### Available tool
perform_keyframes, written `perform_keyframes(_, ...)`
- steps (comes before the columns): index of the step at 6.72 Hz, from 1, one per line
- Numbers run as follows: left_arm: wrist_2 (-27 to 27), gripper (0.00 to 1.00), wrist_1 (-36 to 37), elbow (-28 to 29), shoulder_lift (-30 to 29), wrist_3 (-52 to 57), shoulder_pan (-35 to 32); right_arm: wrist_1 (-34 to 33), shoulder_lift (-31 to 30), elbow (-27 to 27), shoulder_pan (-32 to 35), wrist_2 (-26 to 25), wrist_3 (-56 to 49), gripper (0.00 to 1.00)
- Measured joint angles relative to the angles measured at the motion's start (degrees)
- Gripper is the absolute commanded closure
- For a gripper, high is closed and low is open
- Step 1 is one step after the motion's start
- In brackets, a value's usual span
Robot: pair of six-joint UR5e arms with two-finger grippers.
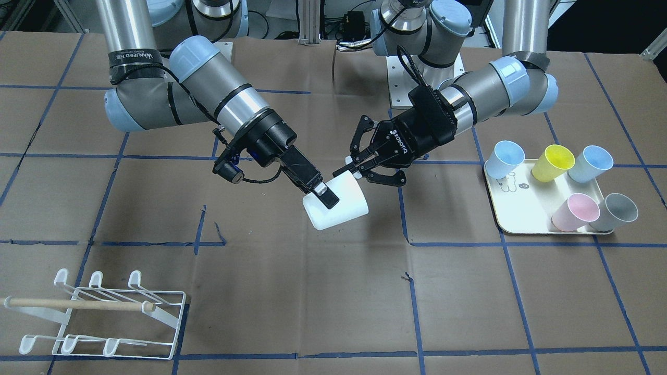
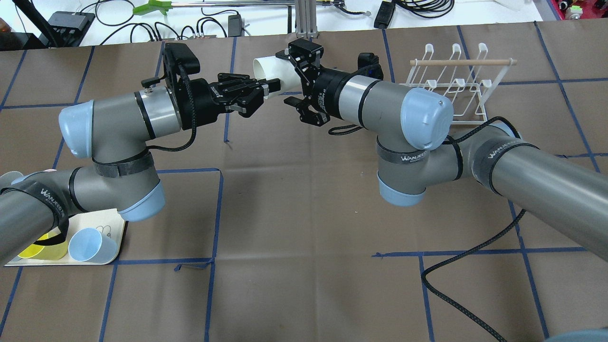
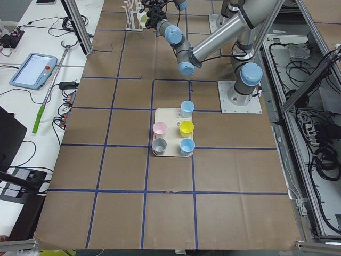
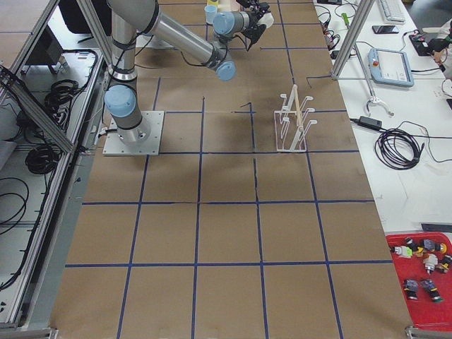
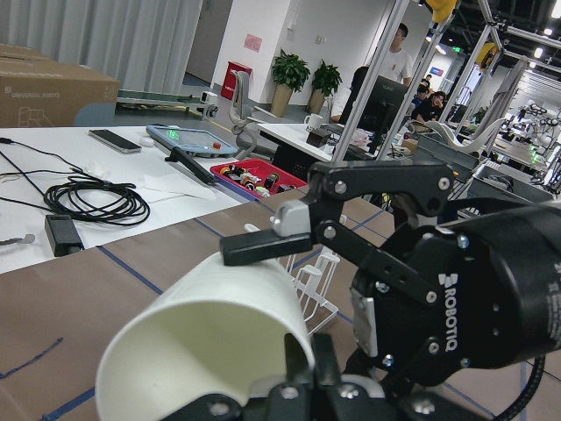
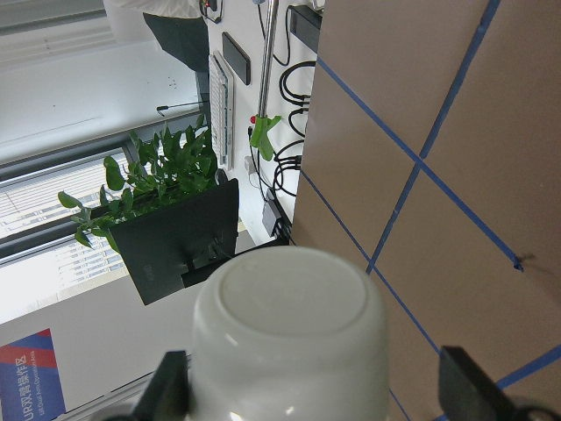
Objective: Transfer IKEA cup to right arm and place on rack
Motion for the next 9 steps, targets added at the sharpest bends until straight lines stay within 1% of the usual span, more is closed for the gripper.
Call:
perform_keyframes(6,0.46,0.97,0.08,0.30,0.16,-2.32,-0.18,0.22,-0.02,-1.34,0.02,-0.65,0.04,0.01)
perform_keyframes(7,0.58,0.97,0.08,0.30,0.16,-2.37,-0.33,0.24,0.05,-1.41,0.02,-0.63,0.04,0.05)
perform_keyframes(9,0.65,0.97,0.08,0.31,0.16,-2.40,-0.49,0.31,0.13,-1.40,0.02,-0.50,0.05,0.38)
